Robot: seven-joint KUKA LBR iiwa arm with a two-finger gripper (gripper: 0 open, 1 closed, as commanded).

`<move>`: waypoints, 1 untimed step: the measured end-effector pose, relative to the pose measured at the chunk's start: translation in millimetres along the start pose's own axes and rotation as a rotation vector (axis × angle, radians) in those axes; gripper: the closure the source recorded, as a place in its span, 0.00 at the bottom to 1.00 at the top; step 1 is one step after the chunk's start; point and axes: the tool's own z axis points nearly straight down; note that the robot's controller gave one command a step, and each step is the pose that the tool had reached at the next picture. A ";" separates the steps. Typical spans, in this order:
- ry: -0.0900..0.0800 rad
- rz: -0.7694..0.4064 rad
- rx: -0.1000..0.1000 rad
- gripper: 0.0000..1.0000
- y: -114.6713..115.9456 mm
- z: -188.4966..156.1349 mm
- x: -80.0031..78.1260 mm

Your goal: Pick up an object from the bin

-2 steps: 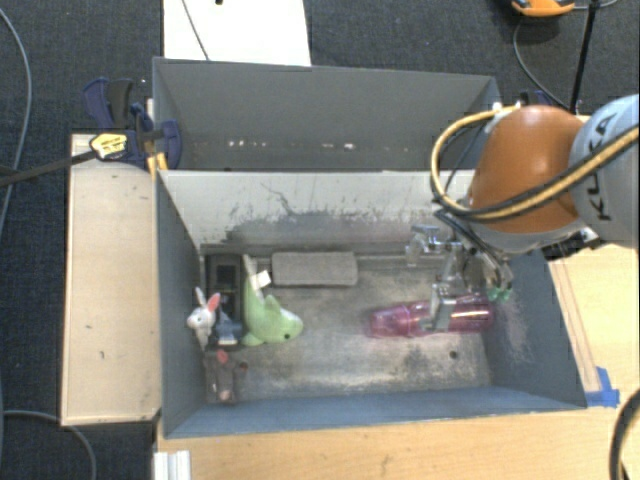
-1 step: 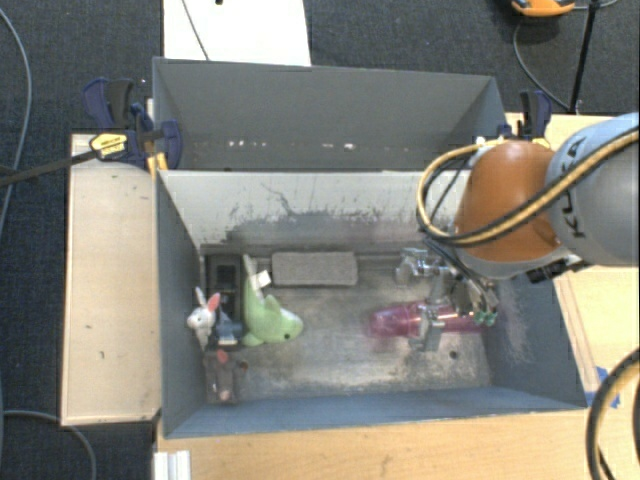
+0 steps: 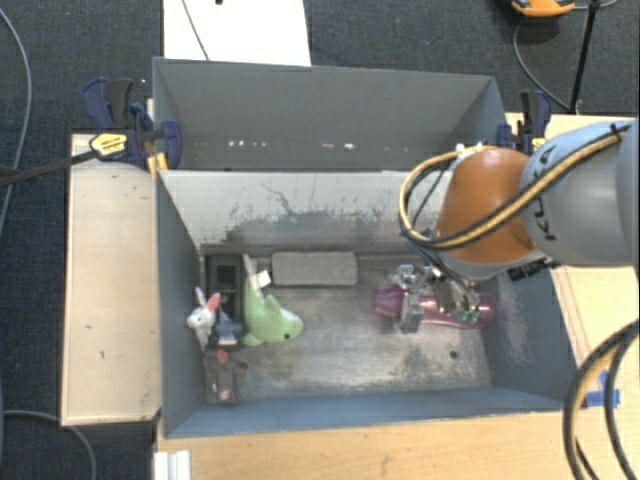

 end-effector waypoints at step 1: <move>0.000 0.000 0.000 1.00 0.0 0.0 0.0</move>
Offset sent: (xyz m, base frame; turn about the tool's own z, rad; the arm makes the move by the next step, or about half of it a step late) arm -0.0019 -0.0061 0.1588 0.0631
